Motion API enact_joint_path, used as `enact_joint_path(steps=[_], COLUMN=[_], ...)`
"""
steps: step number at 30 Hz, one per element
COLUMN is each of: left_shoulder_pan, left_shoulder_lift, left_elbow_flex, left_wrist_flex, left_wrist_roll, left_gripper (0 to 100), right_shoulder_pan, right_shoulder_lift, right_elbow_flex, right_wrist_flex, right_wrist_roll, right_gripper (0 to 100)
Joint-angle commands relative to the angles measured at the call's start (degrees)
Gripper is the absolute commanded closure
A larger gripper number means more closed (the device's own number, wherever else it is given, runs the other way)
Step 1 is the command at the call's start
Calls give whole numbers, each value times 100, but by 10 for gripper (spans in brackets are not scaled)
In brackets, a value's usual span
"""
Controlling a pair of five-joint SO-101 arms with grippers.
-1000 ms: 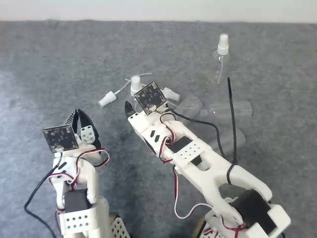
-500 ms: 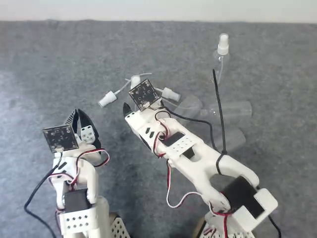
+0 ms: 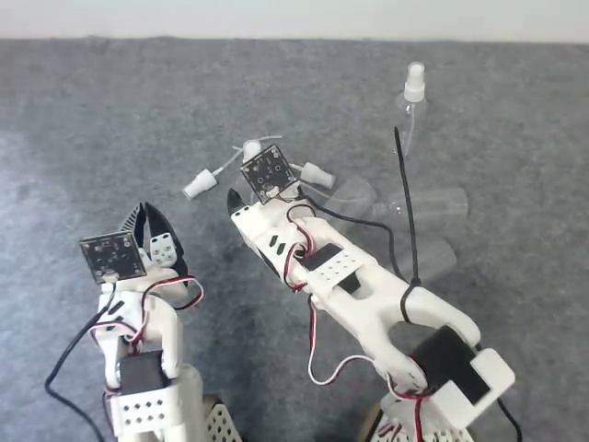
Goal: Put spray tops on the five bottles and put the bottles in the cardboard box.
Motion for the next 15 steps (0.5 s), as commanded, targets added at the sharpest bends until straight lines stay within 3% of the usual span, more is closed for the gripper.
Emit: enact_joint_path(steps=[1, 7, 15], left_shoulder_pan=[0, 0, 0], left_shoulder_lift=[-105, -105, -105], left_elbow_flex=[-57, -57, -57], left_wrist_flex=[26, 26, 26], left_wrist_roll=[-62, -62, -62], left_gripper=[988, 988, 988], right_shoulder_pan=[-13, -13, 48], right_shoulder_lift=[-57, -84, -136], right_elbow_flex=[-343, -343, -316], right_wrist_flex=[40, 40, 40], right_wrist_roll=[-88, -79, -97], right_gripper=[716, 852, 865])
